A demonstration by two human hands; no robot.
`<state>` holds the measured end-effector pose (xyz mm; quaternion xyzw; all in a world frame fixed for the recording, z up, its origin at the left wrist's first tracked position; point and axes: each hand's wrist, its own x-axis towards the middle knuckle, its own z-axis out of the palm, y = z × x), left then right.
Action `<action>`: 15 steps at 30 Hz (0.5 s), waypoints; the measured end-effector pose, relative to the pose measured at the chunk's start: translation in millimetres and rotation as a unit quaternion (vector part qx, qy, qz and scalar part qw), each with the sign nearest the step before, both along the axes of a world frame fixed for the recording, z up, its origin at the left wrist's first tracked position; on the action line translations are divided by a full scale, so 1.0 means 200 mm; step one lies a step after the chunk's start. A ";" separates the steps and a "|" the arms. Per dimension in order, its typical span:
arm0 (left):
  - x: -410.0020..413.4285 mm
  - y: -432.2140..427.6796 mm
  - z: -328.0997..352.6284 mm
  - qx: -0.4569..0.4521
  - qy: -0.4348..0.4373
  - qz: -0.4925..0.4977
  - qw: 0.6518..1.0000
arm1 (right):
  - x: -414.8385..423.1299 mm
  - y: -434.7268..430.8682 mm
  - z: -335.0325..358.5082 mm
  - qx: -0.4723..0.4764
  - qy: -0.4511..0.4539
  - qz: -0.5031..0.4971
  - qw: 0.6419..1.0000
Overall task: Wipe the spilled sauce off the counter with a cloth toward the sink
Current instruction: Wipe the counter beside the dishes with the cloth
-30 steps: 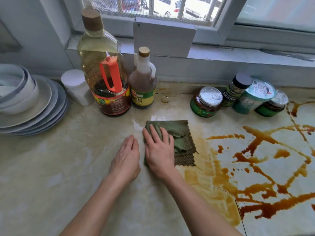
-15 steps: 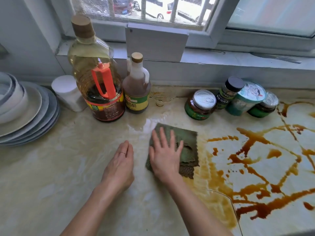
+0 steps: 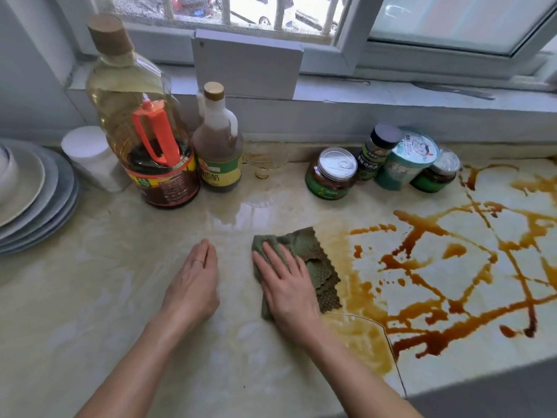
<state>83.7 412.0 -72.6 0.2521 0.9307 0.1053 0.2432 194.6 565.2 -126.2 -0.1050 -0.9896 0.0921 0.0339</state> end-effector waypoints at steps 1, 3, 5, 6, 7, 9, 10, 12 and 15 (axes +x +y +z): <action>0.00 0.00 0.00 -0.001 -0.004 0.000 1.000 | 0.01 0.06 -0.01 0.008 0.001 0.014 1.000; -0.01 -0.01 0.01 -0.005 -0.012 -0.003 1.000 | 0.01 0.19 -0.01 0.013 0.012 -0.038 0.999; -0.02 -0.01 0.01 -0.006 -0.016 -0.004 1.000 | 0.00 0.27 0.01 -0.018 0.008 -0.115 0.993; -0.01 -0.02 0.00 -0.006 -0.017 -0.007 1.000 | 0.01 0.26 0.02 -0.043 0.008 -0.133 0.990; -0.01 -0.01 0.00 -0.007 -0.016 -0.010 1.000 | 0.02 0.22 0.02 -0.060 0.008 -0.134 0.989; 0.00 -0.01 -0.01 -0.008 -0.009 -0.010 1.000 | 0.10 0.06 0.01 -0.058 0.010 -0.082 0.995; 0.00 -0.01 0.00 -0.006 -0.006 -0.007 1.000 | 0.15 -0.02 0.00 -0.043 0.015 -0.041 0.998; 0.01 -0.01 0.00 -0.003 -0.005 -0.003 1.000 | 0.26 -0.06 -0.03 -0.010 0.016 0.032 0.999; -0.01 -0.03 0.00 -0.003 -0.009 -0.007 1.000 | 0.34 0.10 -0.05 0.021 0.028 0.027 0.999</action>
